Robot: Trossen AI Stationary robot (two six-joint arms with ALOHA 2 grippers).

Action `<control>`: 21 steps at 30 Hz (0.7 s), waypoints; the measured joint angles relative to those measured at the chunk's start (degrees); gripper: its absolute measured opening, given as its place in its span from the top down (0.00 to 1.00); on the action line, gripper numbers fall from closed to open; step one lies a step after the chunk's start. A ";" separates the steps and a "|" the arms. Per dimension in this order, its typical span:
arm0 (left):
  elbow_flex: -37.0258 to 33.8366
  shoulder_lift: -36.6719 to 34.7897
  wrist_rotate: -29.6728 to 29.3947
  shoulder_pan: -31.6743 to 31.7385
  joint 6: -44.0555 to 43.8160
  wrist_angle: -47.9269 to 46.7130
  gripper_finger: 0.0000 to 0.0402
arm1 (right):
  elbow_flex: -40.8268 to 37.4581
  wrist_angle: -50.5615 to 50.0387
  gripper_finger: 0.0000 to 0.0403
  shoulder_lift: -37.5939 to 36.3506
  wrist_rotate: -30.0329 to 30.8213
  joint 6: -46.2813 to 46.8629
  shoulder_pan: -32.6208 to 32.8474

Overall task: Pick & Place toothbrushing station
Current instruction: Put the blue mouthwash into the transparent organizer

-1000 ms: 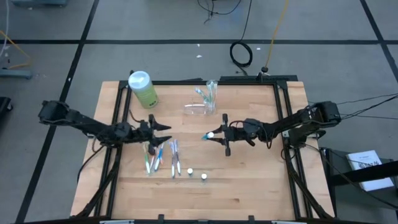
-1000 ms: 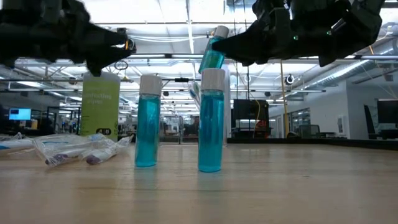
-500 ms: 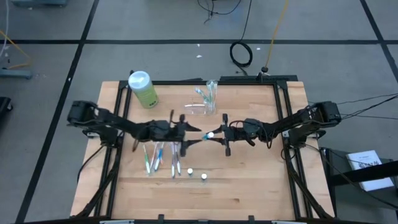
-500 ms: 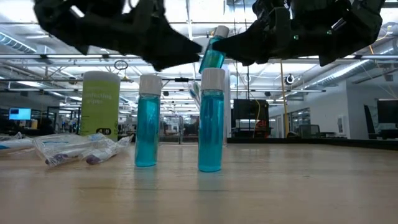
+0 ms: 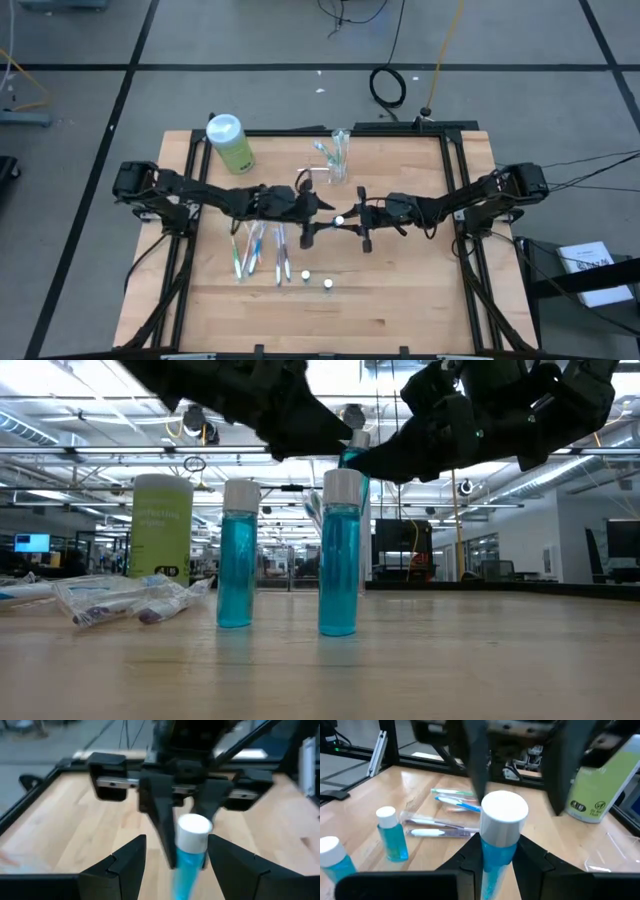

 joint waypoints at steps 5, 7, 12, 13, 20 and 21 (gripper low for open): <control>7.37 1.02 -0.22 0.48 0.83 -10.20 0.46 | 0.00 0.19 0.83 -0.04 0.19 0.96 -0.03; 8.49 1.24 0.39 0.51 2.08 -10.99 0.46 | 0.00 0.18 0.83 -0.04 0.12 0.90 0.00; 8.74 2.06 0.58 0.16 3.76 -10.54 0.46 | 0.00 0.29 0.83 0.03 0.11 0.73 0.02; 8.76 2.35 0.62 -0.03 3.78 -10.00 0.46 | 0.00 0.23 0.83 0.01 0.07 0.71 0.02; 8.67 6.02 1.79 -2.00 4.49 -6.36 0.46 | -0.07 0.46 0.83 0.03 0.21 0.55 0.04; 8.67 6.40 1.45 -2.24 5.12 -5.96 0.46 | -0.08 0.27 0.83 0.03 0.04 0.53 0.04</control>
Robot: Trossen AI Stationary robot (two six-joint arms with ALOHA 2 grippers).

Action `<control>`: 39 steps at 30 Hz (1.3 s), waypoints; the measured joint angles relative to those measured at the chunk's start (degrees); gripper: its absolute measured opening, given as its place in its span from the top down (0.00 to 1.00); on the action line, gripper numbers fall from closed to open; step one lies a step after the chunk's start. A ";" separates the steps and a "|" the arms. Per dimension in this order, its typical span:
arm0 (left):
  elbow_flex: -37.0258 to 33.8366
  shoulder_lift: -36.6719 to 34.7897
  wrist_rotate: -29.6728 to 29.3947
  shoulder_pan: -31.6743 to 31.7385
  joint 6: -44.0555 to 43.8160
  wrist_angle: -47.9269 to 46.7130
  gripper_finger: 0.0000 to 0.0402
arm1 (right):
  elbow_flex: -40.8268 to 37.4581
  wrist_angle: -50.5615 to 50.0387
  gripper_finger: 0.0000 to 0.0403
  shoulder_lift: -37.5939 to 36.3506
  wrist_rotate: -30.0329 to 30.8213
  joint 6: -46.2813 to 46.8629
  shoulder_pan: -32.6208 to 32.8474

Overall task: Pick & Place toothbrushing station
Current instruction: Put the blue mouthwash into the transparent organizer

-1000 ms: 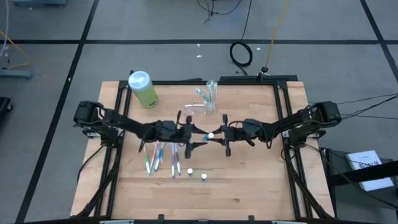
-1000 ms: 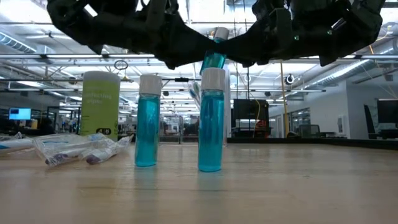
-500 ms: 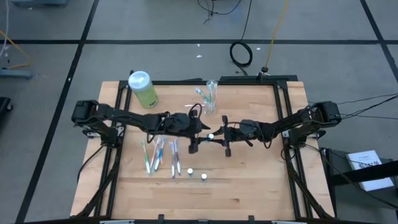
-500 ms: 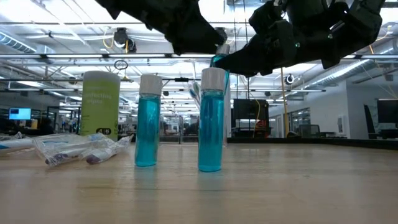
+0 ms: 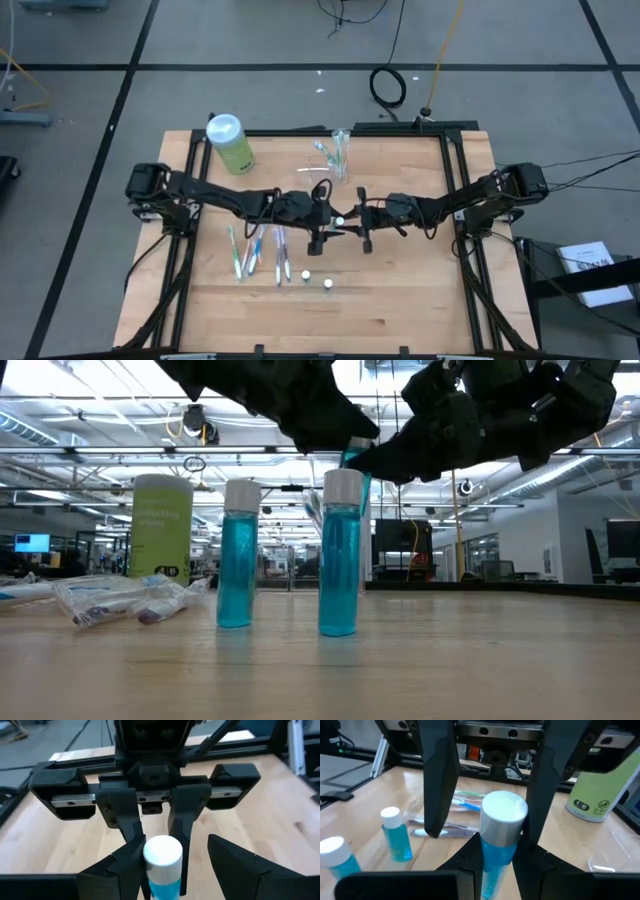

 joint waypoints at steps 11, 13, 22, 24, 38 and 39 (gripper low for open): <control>0.00 -0.64 -1.77 -0.14 1.90 -0.29 0.47 | 0.13 0.10 0.83 -0.09 0.20 -0.52 -0.02; 0.02 -0.62 -2.84 -0.10 2.04 -0.31 0.50 | 0.13 0.04 0.83 -0.09 0.22 -0.52 -0.02; 0.00 -0.63 -4.34 0.69 1.57 -0.42 0.79 | 0.10 -0.04 0.83 -0.09 0.60 -0.80 -0.06; 0.00 -0.64 -4.22 0.99 1.38 -0.44 0.79 | 0.10 -0.09 0.83 -0.09 0.60 -0.73 -0.09; -0.20 -9.66 -10.67 3.19 5.40 -4.19 0.79 | 0.19 -2.04 0.46 -0.18 6.44 5.44 -0.13; -0.09 -10.55 -12.24 3.61 5.82 -4.43 0.79 | -0.12 -2.87 0.43 0.03 6.53 5.59 -0.05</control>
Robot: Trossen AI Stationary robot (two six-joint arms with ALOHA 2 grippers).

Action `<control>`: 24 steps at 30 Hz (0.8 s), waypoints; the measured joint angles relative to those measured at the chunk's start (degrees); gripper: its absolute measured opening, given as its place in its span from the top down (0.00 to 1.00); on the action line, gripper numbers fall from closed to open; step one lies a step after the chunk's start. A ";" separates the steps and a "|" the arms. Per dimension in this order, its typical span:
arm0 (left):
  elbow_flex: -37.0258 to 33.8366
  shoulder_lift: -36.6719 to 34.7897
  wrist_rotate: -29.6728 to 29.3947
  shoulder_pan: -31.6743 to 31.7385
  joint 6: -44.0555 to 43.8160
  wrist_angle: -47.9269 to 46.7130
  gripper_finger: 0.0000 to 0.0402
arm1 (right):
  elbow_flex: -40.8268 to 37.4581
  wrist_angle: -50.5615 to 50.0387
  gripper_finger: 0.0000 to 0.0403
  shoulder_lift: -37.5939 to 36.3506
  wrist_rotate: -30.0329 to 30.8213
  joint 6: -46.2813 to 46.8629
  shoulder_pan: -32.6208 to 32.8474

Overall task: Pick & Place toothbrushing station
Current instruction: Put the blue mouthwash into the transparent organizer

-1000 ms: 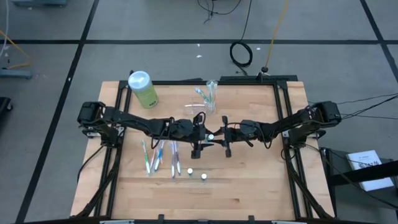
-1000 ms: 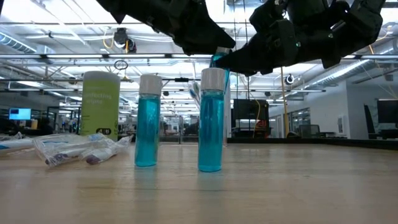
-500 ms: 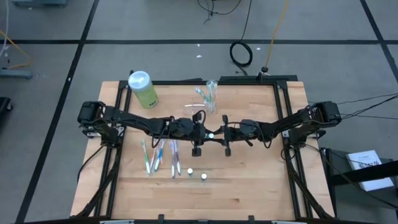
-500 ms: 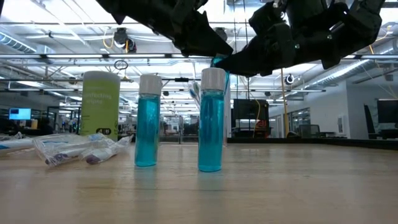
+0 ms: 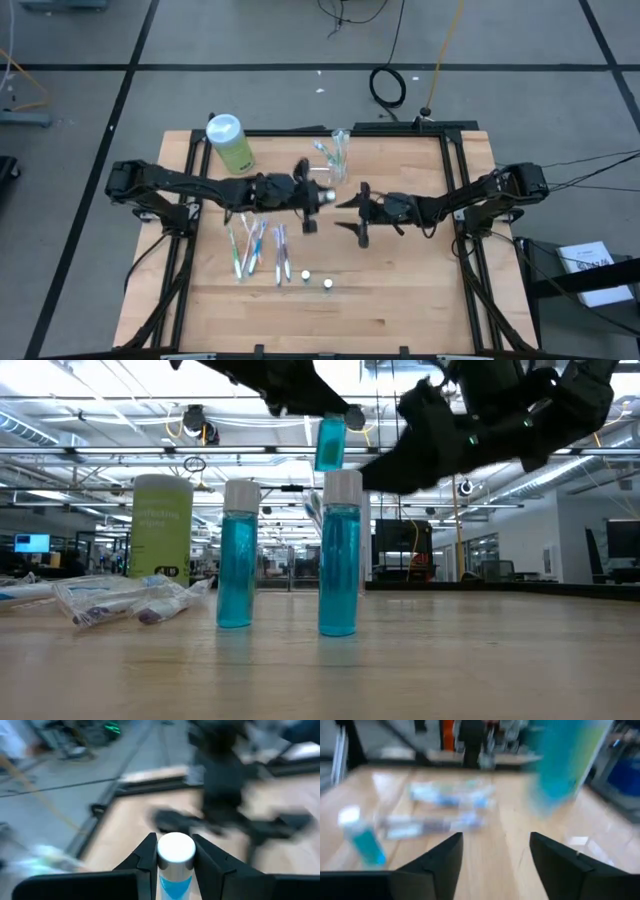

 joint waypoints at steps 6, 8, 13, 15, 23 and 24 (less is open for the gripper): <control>0.05 -2.60 -2.26 3.63 1.00 -3.56 0.79 | 0.20 -0.75 0.35 -0.43 0.95 -0.66 0.03; 0.05 -2.74 -1.81 5.88 1.02 -3.42 0.79 | 0.14 -0.63 0.34 -0.49 0.91 -0.68 0.05; -4.89 -2.68 4.04 12.53 0.35 2.95 0.79 | 0.20 -3.10 0.34 -2.83 0.93 -0.59 0.07; -9.05 -2.60 6.53 15.23 -0.56 9.55 0.79 | -0.16 -5.02 0.35 -4.69 0.94 -0.72 0.07; -20.18 -2.08 12.12 23.38 -4.25 29.17 0.79 | -2.80 -4.81 0.35 -11.67 1.02 -0.48 0.07; -20.80 -2.07 12.49 24.09 -5.01 30.48 0.79 | -3.12 -4.74 0.34 -12.31 1.04 -0.49 0.03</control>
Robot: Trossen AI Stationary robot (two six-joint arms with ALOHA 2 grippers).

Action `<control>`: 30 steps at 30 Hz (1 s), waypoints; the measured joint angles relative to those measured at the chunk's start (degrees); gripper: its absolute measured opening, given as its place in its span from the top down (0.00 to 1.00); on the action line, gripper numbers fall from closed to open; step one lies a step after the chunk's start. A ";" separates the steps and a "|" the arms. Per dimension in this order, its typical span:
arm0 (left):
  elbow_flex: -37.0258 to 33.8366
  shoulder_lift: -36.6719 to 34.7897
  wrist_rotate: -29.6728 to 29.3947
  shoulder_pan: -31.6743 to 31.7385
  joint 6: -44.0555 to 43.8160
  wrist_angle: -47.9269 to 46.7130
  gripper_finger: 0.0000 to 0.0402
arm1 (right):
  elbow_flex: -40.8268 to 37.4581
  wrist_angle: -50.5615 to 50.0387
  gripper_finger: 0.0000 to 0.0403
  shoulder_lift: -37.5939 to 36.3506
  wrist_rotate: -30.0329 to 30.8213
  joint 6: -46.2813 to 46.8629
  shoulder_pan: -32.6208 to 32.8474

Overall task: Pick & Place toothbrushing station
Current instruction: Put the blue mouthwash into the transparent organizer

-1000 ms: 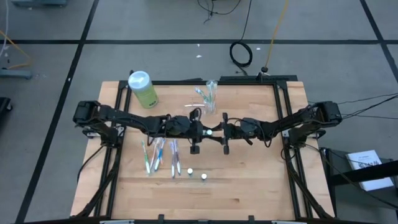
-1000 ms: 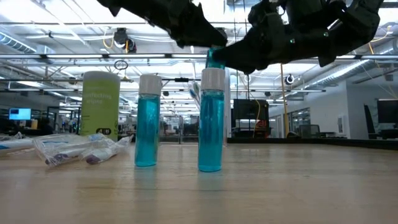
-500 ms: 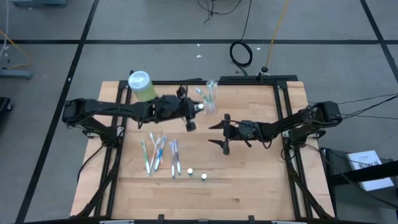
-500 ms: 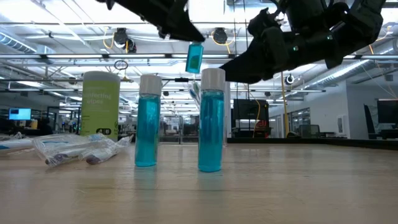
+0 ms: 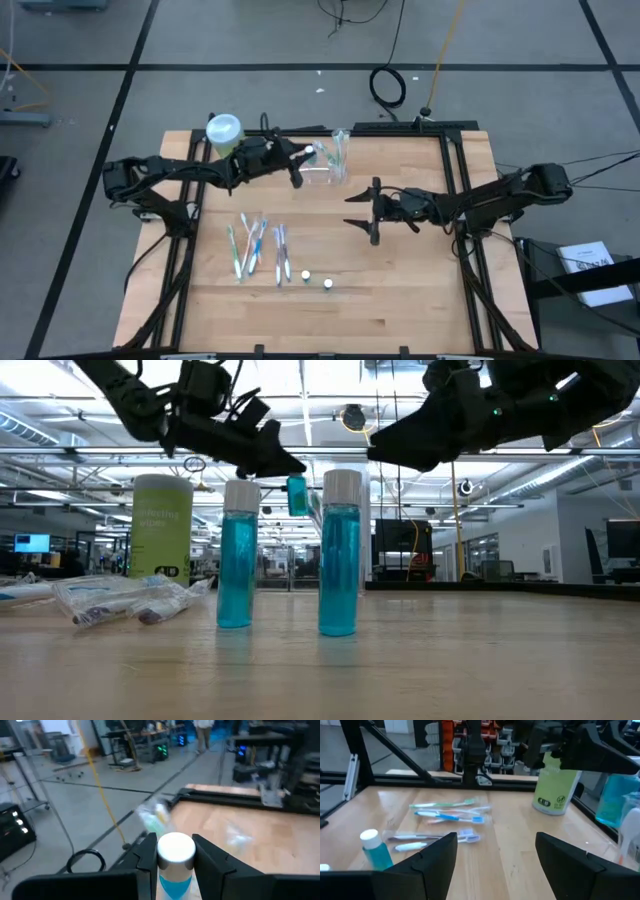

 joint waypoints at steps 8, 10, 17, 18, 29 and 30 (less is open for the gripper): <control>-2.35 1.27 0.15 0.66 -1.97 1.52 0.79 | -1.49 0.52 0.35 -2.32 0.04 -0.30 0.00; -2.39 3.00 0.07 0.46 -2.06 3.47 0.79 | -1.49 0.34 0.35 -2.26 0.04 -0.46 0.00; -2.39 10.41 0.41 0.24 -3.43 11.28 0.79 | -1.49 0.57 0.35 -2.26 0.05 -0.58 0.00; -2.39 11.27 0.34 0.22 -3.54 11.67 0.79 | -1.49 0.57 0.35 -2.26 0.05 -0.60 0.00; -2.35 17.47 0.39 0.15 -4.44 15.41 0.79 | -1.49 0.55 0.35 -2.26 0.07 -0.59 0.00; -2.35 18.03 0.37 0.15 -4.66 15.56 0.79 | -1.49 0.55 0.35 -2.26 0.07 -0.59 0.00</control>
